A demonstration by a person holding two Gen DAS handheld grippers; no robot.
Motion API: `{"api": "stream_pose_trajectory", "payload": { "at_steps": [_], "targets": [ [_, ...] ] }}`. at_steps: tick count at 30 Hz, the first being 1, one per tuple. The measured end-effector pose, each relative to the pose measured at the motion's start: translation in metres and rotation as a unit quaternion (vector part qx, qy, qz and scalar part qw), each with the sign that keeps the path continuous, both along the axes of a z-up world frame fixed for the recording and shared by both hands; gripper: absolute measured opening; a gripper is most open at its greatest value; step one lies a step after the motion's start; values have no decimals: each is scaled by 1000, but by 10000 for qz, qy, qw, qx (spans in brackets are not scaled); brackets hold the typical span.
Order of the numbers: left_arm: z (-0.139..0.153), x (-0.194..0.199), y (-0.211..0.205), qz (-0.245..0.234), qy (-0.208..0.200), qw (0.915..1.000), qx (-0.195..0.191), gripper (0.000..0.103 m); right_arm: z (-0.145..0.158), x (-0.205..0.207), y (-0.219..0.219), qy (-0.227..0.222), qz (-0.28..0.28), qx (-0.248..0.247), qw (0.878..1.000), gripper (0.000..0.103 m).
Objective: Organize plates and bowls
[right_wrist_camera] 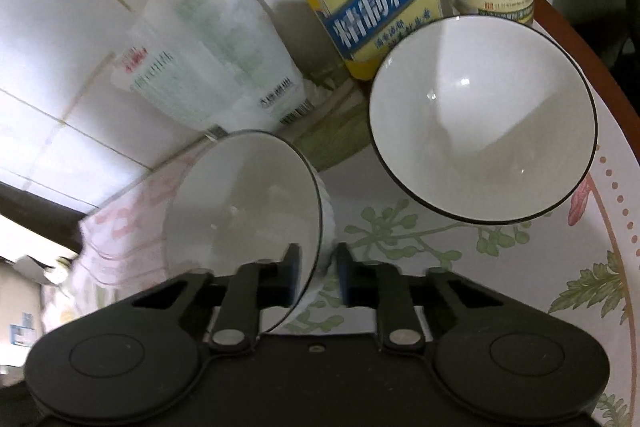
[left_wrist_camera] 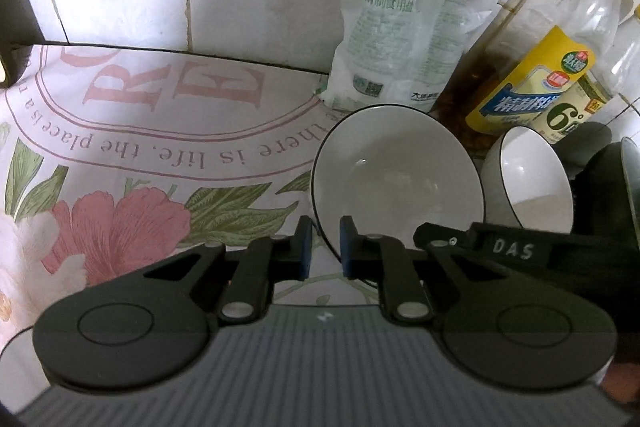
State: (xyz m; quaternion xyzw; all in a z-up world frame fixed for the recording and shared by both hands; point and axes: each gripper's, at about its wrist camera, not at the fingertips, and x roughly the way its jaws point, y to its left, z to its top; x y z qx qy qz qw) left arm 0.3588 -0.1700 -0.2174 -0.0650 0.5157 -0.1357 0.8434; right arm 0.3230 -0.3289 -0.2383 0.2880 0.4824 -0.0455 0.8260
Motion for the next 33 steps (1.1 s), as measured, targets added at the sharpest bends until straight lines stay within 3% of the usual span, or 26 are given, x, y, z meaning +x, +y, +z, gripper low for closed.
{"api": "stream_pose_trajectory", "payload": {
  "at_steps": [9, 21, 33],
  "targets": [
    [30, -26, 3, -260, 12, 9996, -75, 12, 23, -31, -7, -28, 33, 217, 9998, 18],
    [92, -100, 6, -559, -295, 9979, -102, 12, 81, -105, -10, -357, 243, 267, 9987, 18],
    [114, -158, 3, -955, -447, 9943, -144, 13, 100, -165, -7, -525, 357, 109, 9979, 18]
  ]
}}
